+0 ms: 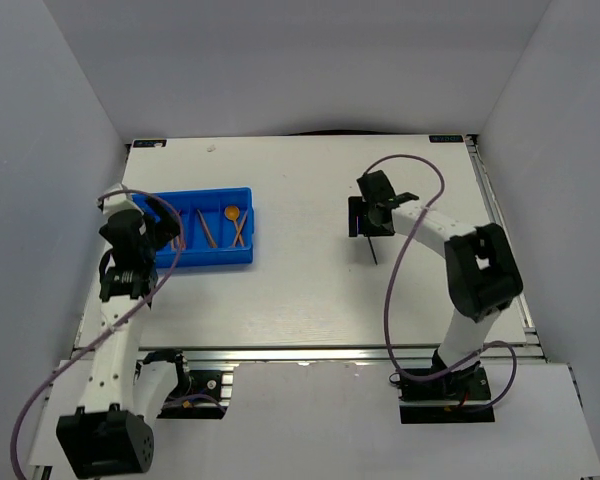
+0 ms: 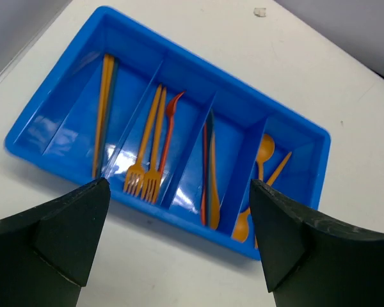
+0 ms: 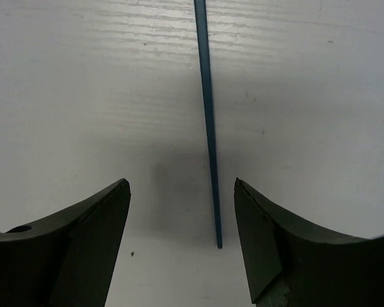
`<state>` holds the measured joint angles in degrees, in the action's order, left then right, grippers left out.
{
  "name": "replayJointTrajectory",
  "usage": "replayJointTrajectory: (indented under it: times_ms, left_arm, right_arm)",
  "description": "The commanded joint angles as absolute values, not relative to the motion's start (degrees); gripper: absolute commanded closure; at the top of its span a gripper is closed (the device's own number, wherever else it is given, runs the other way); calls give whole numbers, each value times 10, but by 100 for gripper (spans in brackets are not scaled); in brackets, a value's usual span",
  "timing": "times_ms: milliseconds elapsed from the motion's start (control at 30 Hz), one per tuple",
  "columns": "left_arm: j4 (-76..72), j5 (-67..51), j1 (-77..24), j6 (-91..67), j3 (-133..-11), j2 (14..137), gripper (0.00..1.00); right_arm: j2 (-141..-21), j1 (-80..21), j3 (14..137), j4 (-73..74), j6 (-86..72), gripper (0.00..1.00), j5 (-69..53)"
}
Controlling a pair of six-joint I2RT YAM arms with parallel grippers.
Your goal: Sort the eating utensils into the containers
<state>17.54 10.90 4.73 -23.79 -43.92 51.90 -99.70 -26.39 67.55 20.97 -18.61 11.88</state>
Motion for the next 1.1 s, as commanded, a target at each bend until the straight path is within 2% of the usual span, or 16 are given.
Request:
replayJointTrajectory:
  times_ms: [0,100,267,400,433,500,600,700,833,900,967,1067]
  left_arm:
    - [187,138,40,-227,-416,462,2]
    - [168,132,38,-239,-406,433,2]
    - [182,113,34,-237,-416,453,2]
    - [183,96,29,-236,-418,463,2]
    - [183,92,27,-236,-418,462,2]
    - [185,91,22,-236,-421,464,2]
    - [186,87,19,-236,-422,468,2]
    - [184,75,13,-235,-421,467,2]
    - [150,3,11,-242,-412,469,2]
    - [118,-131,11,-276,-396,477,2]
    - [9,-256,9,-349,-366,491,2]
    - [-63,-289,-52,-423,-338,496,2]
  right_arm:
    - [-1062,-263,738,233,-148,29,134]
    - [-1119,-263,792,235,-128,29,116]
    - [-1207,-261,884,273,-115,30,122]
    - [-1266,-260,932,307,-118,37,131]
    - [-1272,-260,936,311,-120,47,124]
    - [-1279,-260,934,324,-130,56,120]
    - [-1279,-261,915,326,-141,82,106]
    - [-1274,-261,901,335,-148,100,98]
    - [-1233,-265,861,318,-149,100,63]
    - [-1172,-268,818,277,-155,100,8]
    - [-1095,-275,763,225,-174,100,-45]
    - [-999,-289,715,183,-206,100,-76]
